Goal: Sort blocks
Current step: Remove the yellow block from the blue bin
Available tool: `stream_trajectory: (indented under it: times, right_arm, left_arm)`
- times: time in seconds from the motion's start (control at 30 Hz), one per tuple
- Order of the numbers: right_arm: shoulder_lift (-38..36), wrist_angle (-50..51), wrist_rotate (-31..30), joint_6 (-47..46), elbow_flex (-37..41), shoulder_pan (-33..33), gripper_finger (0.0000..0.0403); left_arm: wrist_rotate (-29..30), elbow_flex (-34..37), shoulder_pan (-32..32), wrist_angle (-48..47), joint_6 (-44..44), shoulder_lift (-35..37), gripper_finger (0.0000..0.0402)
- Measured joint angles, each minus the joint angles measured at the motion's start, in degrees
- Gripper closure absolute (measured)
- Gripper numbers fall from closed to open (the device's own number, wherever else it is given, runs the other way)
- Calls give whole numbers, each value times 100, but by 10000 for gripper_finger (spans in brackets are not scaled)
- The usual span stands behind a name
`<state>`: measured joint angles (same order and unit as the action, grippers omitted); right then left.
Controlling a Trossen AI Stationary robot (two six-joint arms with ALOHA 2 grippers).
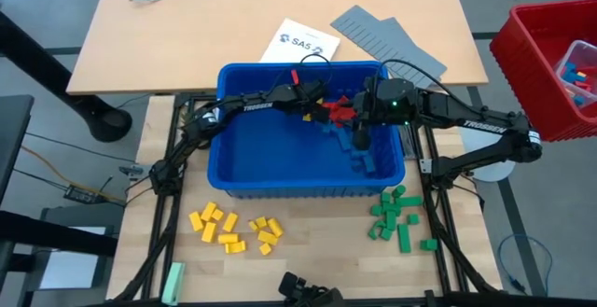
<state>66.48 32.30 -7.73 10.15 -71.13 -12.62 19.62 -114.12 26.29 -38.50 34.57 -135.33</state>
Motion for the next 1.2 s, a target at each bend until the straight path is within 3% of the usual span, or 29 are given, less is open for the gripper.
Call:
stream_trajectory:
  times: [0.53,0.8,1.03,1.2]
  right_arm:
    - [0,-9,0,42,0,0,204]
    - [0,-1,-2,42,0,0,204]
    - [0,91,-2,44,0,0,204]
    - [0,42,-2,48,0,0,204]
  left_arm:
    - [-94,4,92,326,-261,-308,167]
    - [-62,4,102,348,-409,-310,254]
    - [38,-91,65,139,-534,-109,253]
    - [92,-548,-103,144,-841,305,254]
